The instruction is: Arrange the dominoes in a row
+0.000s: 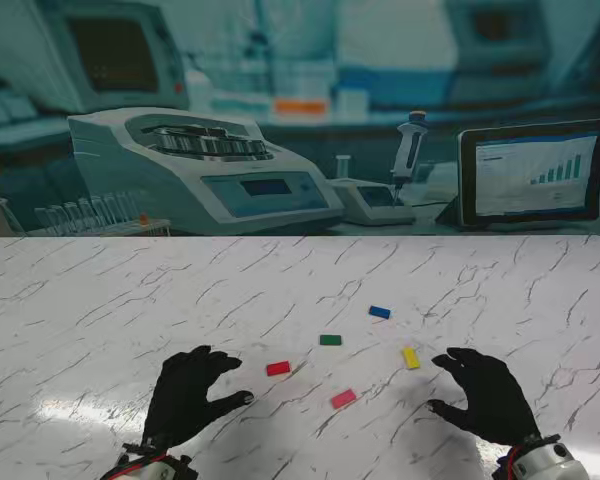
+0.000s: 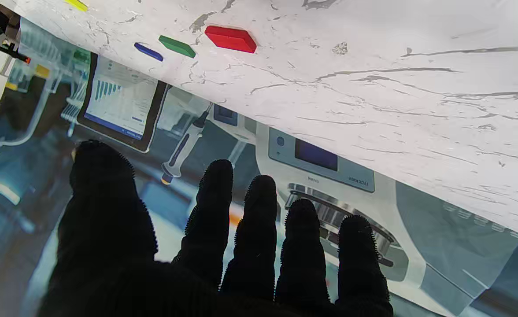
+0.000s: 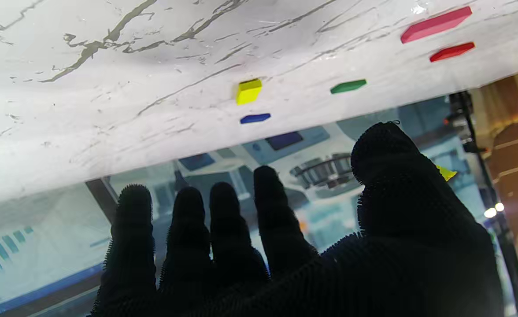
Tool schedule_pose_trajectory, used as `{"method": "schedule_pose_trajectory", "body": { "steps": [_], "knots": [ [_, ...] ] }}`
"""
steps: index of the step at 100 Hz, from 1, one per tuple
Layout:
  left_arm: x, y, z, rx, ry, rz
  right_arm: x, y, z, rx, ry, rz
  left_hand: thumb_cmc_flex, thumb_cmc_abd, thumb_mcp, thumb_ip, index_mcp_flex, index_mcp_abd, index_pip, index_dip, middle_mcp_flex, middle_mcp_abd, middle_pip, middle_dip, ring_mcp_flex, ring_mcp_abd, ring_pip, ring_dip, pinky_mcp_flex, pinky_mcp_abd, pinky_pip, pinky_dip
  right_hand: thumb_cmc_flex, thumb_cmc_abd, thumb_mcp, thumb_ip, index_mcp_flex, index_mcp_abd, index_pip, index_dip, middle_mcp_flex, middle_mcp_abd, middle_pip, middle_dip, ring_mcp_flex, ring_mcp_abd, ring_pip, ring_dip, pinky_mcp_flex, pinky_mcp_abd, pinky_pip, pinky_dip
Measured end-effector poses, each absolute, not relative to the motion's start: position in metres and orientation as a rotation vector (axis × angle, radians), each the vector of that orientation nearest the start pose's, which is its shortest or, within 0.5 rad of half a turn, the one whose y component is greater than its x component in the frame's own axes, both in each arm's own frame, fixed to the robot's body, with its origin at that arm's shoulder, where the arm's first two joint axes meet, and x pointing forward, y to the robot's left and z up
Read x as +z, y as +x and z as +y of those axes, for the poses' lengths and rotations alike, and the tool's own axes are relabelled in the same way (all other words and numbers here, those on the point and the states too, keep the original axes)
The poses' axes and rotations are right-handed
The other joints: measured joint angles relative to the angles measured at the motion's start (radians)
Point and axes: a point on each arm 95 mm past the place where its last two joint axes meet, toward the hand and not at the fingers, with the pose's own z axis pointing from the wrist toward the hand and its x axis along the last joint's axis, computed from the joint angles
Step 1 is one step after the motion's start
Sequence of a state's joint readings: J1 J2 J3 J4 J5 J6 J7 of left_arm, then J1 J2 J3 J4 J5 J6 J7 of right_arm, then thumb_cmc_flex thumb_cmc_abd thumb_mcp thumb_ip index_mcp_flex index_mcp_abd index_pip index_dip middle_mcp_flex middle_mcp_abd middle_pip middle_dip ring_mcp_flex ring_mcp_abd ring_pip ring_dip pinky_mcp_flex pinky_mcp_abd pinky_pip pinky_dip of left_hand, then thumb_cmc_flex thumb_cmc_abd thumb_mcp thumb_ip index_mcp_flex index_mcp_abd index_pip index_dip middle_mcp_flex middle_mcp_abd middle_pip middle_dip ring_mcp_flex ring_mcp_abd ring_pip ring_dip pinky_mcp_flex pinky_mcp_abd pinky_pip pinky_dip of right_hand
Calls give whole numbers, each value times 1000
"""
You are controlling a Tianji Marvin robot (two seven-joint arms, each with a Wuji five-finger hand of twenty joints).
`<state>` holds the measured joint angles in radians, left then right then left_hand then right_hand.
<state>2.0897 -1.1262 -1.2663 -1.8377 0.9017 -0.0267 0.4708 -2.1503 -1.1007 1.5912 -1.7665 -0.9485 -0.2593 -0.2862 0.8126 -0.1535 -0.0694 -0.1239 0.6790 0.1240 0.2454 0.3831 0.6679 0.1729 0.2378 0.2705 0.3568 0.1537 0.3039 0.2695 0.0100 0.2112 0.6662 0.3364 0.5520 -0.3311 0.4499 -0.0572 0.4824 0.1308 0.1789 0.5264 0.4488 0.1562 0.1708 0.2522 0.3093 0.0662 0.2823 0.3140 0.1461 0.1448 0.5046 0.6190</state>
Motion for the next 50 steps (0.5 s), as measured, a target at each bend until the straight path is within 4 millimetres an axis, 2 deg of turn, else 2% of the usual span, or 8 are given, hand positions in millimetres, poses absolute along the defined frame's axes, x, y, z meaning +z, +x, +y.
{"method": "schedule_pose_trajectory", "body": {
  "steps": [8,10,50],
  "knots": [
    [-357,241,-16,-1731,-1378,1141,-365,249,-92,1552,1343,1338,0,0,0,0,0,0,0,0,0,0,0,0,0,0,0,0,0,0,0,0,0,3,0,0,0,0,0,0,0,0,0,0,0,0,0,0,1,0,-1,2],
    [-357,241,-16,-1731,-1378,1142,-365,249,-92,1551,1344,1339,0,0,0,0,0,0,0,0,0,0,0,0,0,0,0,0,1,0,0,0,0,3,0,13,0,2,0,0,0,0,0,0,0,0,0,0,1,0,-3,3],
    [-357,242,-17,-1733,-1373,1144,-366,248,-92,1553,1353,1336,0,0,0,0,0,0,0,0,0,0,0,0,0,0,0,0,2,0,0,0,0,13,-2,13,0,10,0,0,13,1,-1,2,1,0,0,0,3,0,-12,19]
  ]
}}
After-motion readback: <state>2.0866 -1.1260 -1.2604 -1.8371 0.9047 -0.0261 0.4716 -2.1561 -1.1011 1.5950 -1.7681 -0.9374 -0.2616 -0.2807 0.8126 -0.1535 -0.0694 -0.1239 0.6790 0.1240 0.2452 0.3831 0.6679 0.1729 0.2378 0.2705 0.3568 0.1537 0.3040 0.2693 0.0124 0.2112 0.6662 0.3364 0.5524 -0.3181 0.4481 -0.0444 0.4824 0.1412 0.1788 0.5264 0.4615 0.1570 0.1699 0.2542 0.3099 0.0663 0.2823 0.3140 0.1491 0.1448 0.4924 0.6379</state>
